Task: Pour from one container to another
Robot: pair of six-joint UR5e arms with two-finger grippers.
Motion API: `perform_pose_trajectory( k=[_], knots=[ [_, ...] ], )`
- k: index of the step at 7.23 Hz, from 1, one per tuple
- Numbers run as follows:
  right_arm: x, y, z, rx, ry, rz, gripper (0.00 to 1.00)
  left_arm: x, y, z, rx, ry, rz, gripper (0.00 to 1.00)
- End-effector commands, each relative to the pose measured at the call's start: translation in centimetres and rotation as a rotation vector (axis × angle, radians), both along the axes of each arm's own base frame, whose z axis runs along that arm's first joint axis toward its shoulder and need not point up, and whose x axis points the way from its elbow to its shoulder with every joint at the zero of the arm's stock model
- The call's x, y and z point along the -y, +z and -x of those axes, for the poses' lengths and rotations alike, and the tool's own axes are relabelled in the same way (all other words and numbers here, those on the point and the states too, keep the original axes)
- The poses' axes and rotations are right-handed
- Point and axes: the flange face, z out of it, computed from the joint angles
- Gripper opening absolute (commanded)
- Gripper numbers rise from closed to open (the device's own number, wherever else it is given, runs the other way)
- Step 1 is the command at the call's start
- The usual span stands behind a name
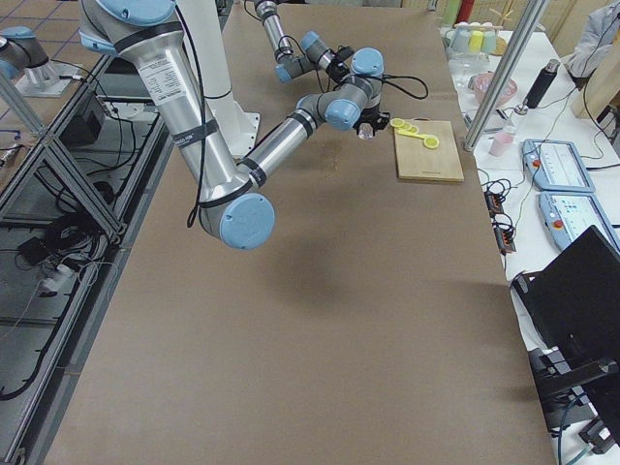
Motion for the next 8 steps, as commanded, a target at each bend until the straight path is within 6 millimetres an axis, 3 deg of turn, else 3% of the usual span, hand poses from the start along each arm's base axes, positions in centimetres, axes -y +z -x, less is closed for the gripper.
perform_pose_trajectory(
  k=[1, 3, 5, 7, 8],
  knots=[
    [0.1, -1.3, 0.5, -0.013, 0.001, 0.013, 0.0, -0.4, -1.5, -0.6, -0.021, 0.034, -0.016, 0.0],
    [-0.1, -2.7, 1.6, -0.053, 0.021, 0.01, 0.0, -0.6, -2.0, -0.9, -0.025, 0.06, -0.022, 0.0],
    [-0.5, -6.3, 3.6, -0.101, 0.018, 0.025, 0.0, -0.4, -2.6, -1.3, -0.026, 0.06, -0.023, 0.0],
    [-1.6, -7.5, 4.8, -0.131, 0.013, 0.024, 0.0, -0.9, -3.4, -1.7, -0.042, 0.116, -0.042, 0.0],
    [-2.1, -8.2, 5.4, -0.149, 0.004, 0.037, 0.0, -1.2, -5.3, -2.1, -0.084, 0.139, -0.071, 0.0]
  ],
)
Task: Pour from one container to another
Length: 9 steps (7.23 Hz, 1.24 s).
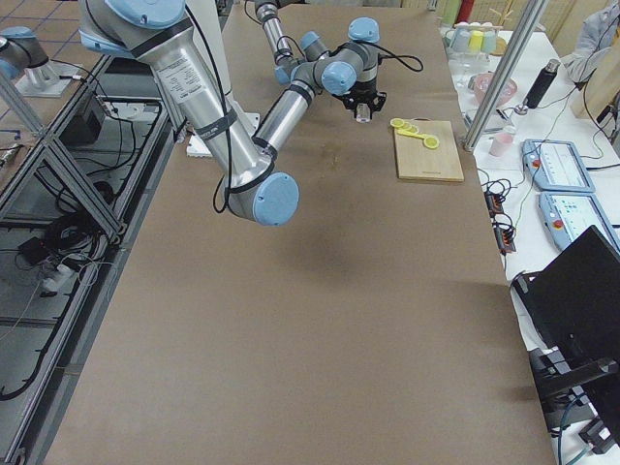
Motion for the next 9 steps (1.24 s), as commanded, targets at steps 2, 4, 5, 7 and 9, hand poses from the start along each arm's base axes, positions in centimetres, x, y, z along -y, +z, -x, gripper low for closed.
perform_pose_trajectory(
  k=[2, 4, 5, 7, 9],
  knots=[
    [-3.4, -2.0, 2.3, -0.061, -0.027, -0.016, 0.0, -0.7, -1.5, -1.3, -0.086, 0.059, -0.057, 0.0],
    [-4.5, -1.8, 2.8, -0.088, -0.043, -0.009, 0.0, -3.9, -0.8, -3.7, -0.062, 0.087, -0.127, 0.0],
    [-5.1, -1.5, 2.2, -0.112, -0.049, 0.007, 0.0, -4.0, -1.4, -3.8, -0.071, 0.092, -0.133, 0.0],
    [-5.8, -0.2, 1.1, -0.145, -0.075, -0.001, 0.0, -4.5, -2.2, -4.3, -0.081, 0.104, -0.139, 0.0],
    [-5.9, 0.5, 0.9, -0.165, -0.065, -0.005, 0.0, -4.6, -2.0, -4.9, -0.073, 0.109, -0.135, 0.0]
  ],
)
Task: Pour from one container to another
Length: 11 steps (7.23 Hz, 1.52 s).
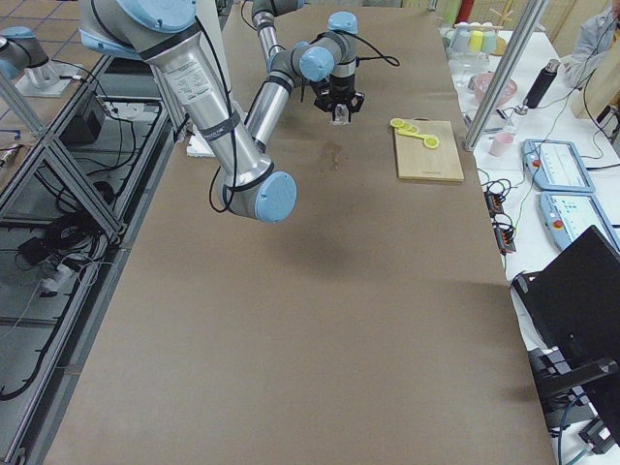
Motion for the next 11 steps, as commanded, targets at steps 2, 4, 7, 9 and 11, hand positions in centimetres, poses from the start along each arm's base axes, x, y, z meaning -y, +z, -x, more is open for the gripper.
perform_pose_trajectory(
  k=[2, 4, 7, 9, 11],
  knots=[
    [-0.3, -0.1, -0.4, -0.034, 0.002, 0.017, 0.0, -0.1, -1.7, -3.0, 0.011, 0.016, 0.004, 0.0],
    [-0.4, -1.2, -0.5, -0.063, 0.003, 0.041, 0.0, -0.5, -2.6, -4.0, 0.013, 0.022, 0.004, 0.0],
    [-3.3, -1.8, -1.3, -0.136, -0.013, 0.063, 0.0, -0.2, -4.3, -5.9, 0.032, 0.027, 0.011, 0.0],
    [-4.2, -1.6, -0.9, -0.203, -0.032, 0.096, 0.0, -0.2, -4.3, -5.9, 0.033, 0.027, 0.012, 0.0],
    [-4.5, -2.0, -0.9, -0.287, -0.094, 0.066, 0.0, -0.5, -4.6, -5.9, 0.047, 0.021, -0.024, 0.0]
  ],
)
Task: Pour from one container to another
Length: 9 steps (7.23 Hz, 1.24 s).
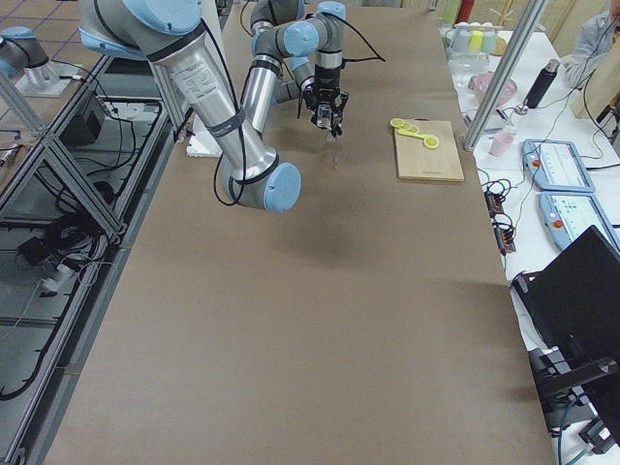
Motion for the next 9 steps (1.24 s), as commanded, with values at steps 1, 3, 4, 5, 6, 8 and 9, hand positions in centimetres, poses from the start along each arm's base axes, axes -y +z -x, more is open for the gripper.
perform_pose_trajectory(
  k=[1, 3, 4, 5, 6, 8, 9],
  knots=[
    [-0.3, -0.4, -0.1, -0.076, -0.043, 0.01, 0.0, -0.8, -0.6, -0.2, 0.027, -0.01, -0.065, 0.0],
    [1.2, -0.9, 1.4, -0.101, -0.041, 0.031, 0.0, -0.9, -0.7, -0.3, 0.027, -0.01, -0.068, 0.0],
    [2.1, -1.3, 2.3, -0.113, -0.038, 0.041, 0.0, -1.0, -0.7, -0.3, 0.036, -0.014, -0.083, 0.0],
    [2.8, -1.9, 3.2, -0.124, -0.038, 0.049, 0.0, -1.0, -0.7, -0.3, 0.038, -0.015, -0.086, 0.0],
    [3.5, -2.2, 4.2, -0.139, -0.04, 0.07, 0.0, -0.9, -0.7, -0.3, 0.039, -0.025, -0.085, 0.0],
    [3.9, -2.6, 4.9, -0.172, -0.043, 0.102, 0.0, -0.8, -0.5, -0.2, 0.042, -0.028, -0.084, 0.0],
    [3.5, -2.3, 5.1, -0.194, -0.05, 0.121, 0.0, -0.9, -0.5, -0.3, 0.042, -0.026, -0.084, 0.0]
  ],
)
